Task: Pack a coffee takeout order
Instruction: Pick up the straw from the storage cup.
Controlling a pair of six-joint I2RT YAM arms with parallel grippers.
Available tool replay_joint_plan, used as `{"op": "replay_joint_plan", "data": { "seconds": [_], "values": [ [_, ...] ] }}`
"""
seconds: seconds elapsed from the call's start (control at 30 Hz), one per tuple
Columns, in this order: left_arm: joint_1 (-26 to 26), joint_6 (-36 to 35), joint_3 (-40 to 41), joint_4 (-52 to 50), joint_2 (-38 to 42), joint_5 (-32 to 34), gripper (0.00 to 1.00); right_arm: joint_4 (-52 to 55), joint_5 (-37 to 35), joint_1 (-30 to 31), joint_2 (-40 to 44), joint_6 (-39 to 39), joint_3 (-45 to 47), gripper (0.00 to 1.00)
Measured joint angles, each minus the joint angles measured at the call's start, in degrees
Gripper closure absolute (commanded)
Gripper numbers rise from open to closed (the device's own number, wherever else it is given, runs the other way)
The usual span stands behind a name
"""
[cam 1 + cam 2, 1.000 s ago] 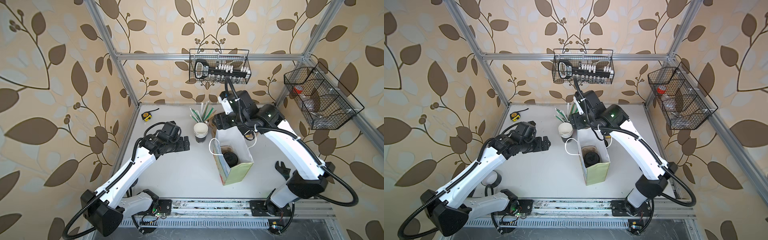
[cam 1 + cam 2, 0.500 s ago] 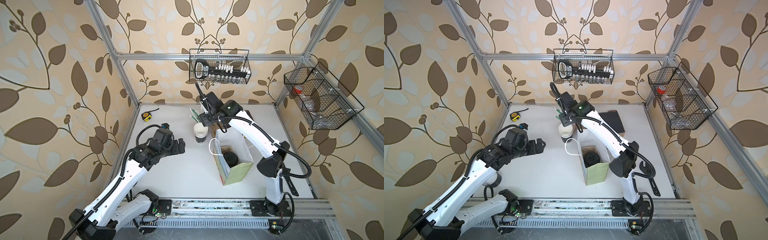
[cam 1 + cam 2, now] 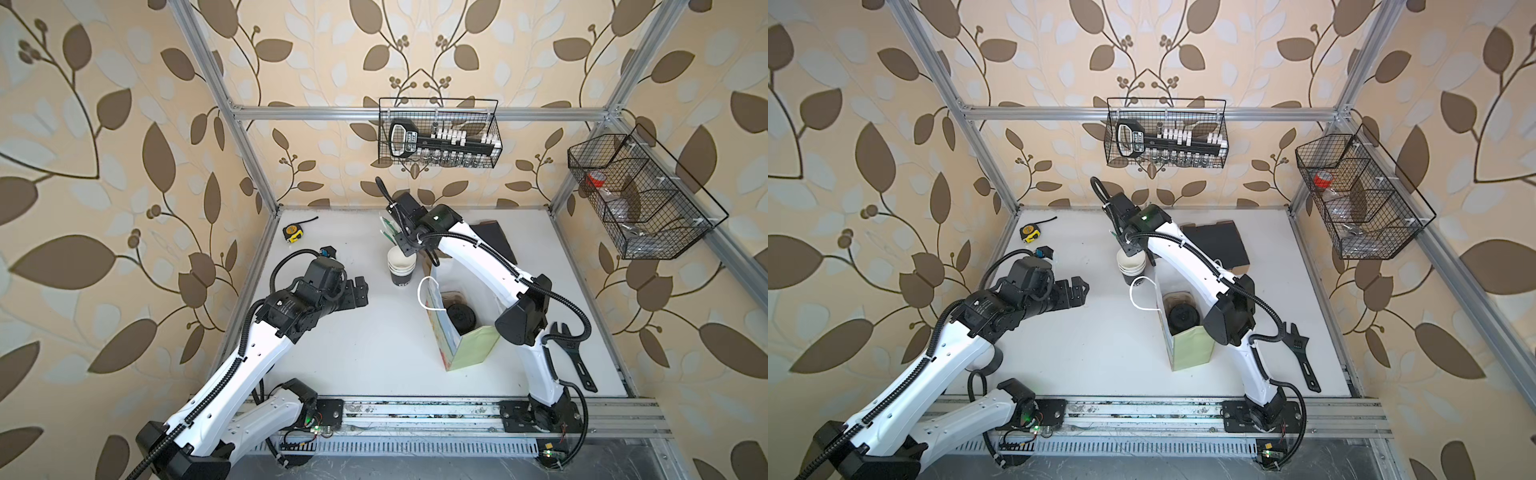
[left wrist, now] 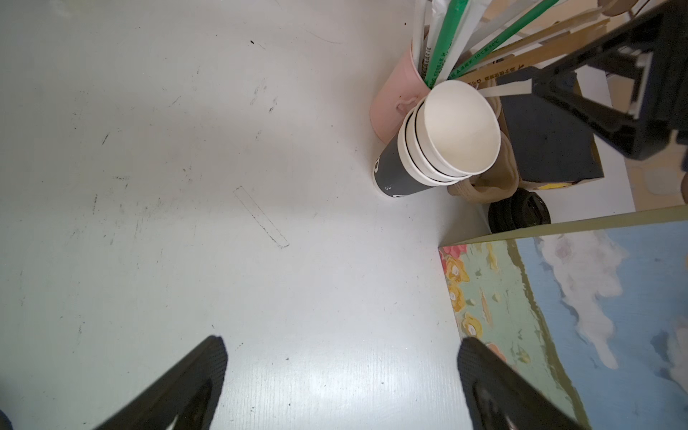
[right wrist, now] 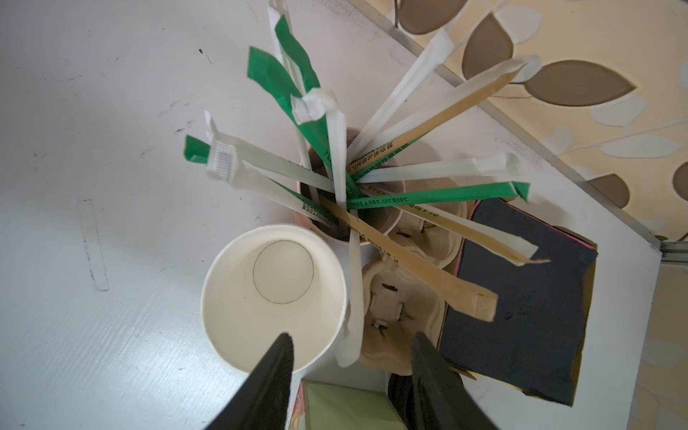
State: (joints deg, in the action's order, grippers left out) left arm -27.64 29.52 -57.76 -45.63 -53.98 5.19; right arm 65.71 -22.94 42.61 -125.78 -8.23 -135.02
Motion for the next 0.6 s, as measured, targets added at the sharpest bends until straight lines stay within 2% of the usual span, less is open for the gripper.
{"op": "replay_joint_plan", "data": {
  "seconds": [0.3,0.4,0.53,0.6],
  "values": [
    [0.0,0.0,0.0,0.0,-0.2,0.5,0.01,-0.8,0.0,-1.4,-2.3,0.4,0.0,0.55],
    [0.0,0.0,0.0,0.0,-0.5,0.8,0.01,-1.3,0.0,-1.7,-2.3,0.6,0.0,0.61],
    [0.0,0.0,0.0,0.0,-0.8,0.9,0.01,-1.7,0.0,-2.0,-2.9,0.7,0.0,0.73],
    [0.0,0.0,0.0,0.0,-0.8,0.9,0.01,-1.9,0.1,-2.2,-3.4,0.8,0.0,0.74]
  ]
}}
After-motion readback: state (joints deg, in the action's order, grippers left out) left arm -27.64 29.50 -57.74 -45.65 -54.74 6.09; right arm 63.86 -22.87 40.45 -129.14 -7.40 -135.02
